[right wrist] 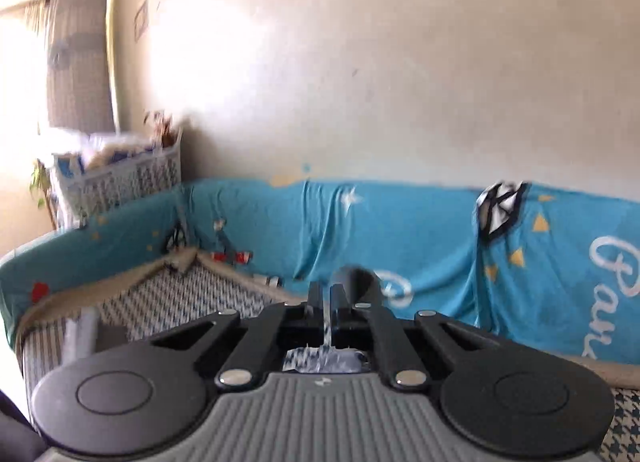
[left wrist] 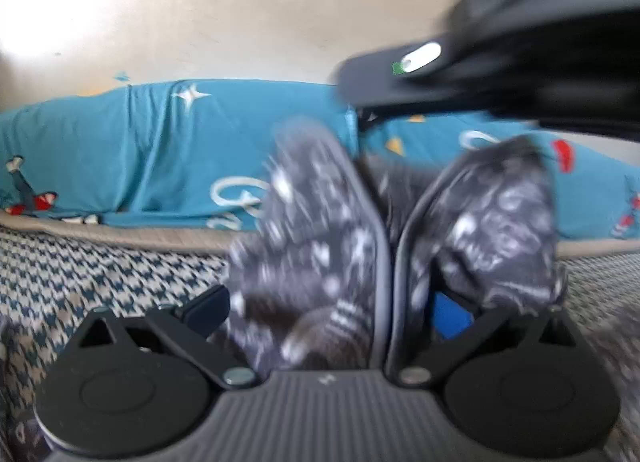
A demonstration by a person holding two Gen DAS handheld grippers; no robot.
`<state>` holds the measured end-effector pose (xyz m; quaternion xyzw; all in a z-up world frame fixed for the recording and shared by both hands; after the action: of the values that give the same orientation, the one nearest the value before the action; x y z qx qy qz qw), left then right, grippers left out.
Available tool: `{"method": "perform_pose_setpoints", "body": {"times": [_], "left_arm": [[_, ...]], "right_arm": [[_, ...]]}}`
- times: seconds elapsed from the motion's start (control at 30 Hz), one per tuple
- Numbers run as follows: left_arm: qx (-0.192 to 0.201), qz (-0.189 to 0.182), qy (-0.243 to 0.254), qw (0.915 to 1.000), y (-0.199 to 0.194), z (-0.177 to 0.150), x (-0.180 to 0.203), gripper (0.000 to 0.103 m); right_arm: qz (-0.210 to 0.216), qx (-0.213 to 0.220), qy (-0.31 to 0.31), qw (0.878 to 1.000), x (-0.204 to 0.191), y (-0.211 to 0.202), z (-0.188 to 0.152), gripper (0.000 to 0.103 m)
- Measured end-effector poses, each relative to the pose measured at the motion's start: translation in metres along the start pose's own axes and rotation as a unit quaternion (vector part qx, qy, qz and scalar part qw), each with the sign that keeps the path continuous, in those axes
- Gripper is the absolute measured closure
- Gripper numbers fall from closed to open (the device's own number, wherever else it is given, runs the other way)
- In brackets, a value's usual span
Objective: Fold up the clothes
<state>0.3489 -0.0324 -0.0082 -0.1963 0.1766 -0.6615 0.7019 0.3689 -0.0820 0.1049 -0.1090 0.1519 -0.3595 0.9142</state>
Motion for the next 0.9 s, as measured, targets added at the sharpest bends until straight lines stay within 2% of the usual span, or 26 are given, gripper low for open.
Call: {"method": "perform_pose_setpoints", "body": {"times": [0.1,0.2,0.3,0.37,0.43,0.53,0.63,0.8,0.87,0.9], "left_arm": [[-0.007,0.037,0.013,0.9992,0.028,0.000,-0.001,0.000],[-0.038,0.028,0.009,0.9988,0.046,-0.014,-0.006,0.000],[-0.044,0.031,0.013,0.9985,0.051,-0.026,-0.008,0.000],[-0.042,0.032,0.014,0.9985,0.050,-0.027,-0.008,0.000],[-0.043,0.033,0.015,0.9984,0.050,-0.029,-0.007,0.000],[-0.045,0.037,0.020,0.9981,0.050,-0.032,-0.005,0.000],[-0.045,0.040,0.027,0.9978,0.050,-0.034,-0.003,0.000],[-0.049,0.037,0.026,0.9978,0.051,-0.035,-0.005,0.000],[-0.049,0.042,0.033,0.9973,0.051,-0.035,-0.003,0.000],[-0.050,0.045,0.037,0.9971,0.052,-0.035,-0.002,0.000]], "right_arm": [[-0.037,0.014,0.041,0.998,0.025,-0.015,0.005,0.097],[-0.094,-0.003,0.059,0.994,0.058,-0.024,-0.002,0.093],[-0.134,-0.022,0.096,0.986,0.090,-0.027,-0.013,0.079],[-0.155,-0.037,0.114,0.981,0.107,-0.026,-0.021,0.054],[-0.169,-0.052,0.134,0.975,0.119,-0.022,-0.031,0.039],[-0.166,-0.071,0.160,0.970,0.126,-0.010,-0.045,0.036],[-0.161,-0.095,0.148,0.971,0.118,0.006,-0.059,0.029],[-0.207,-0.132,0.083,0.966,0.105,0.032,-0.084,0.031],[-0.205,-0.147,0.089,0.963,0.106,0.039,-0.091,0.058],[-0.211,-0.147,0.090,0.962,0.107,0.041,-0.093,0.063]]}}
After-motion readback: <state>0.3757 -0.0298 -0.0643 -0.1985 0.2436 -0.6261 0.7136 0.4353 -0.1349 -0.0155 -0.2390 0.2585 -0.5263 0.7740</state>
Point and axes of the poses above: each gripper's, at about its wrist camera, not at the fingertips, and y roughly the way its jaws point, x to its right, z to its top, the point moved 3 cm from there along y, roughly the way its jaws point, and after that the axes turned 2 degrees about y, right-handed, at the moved point
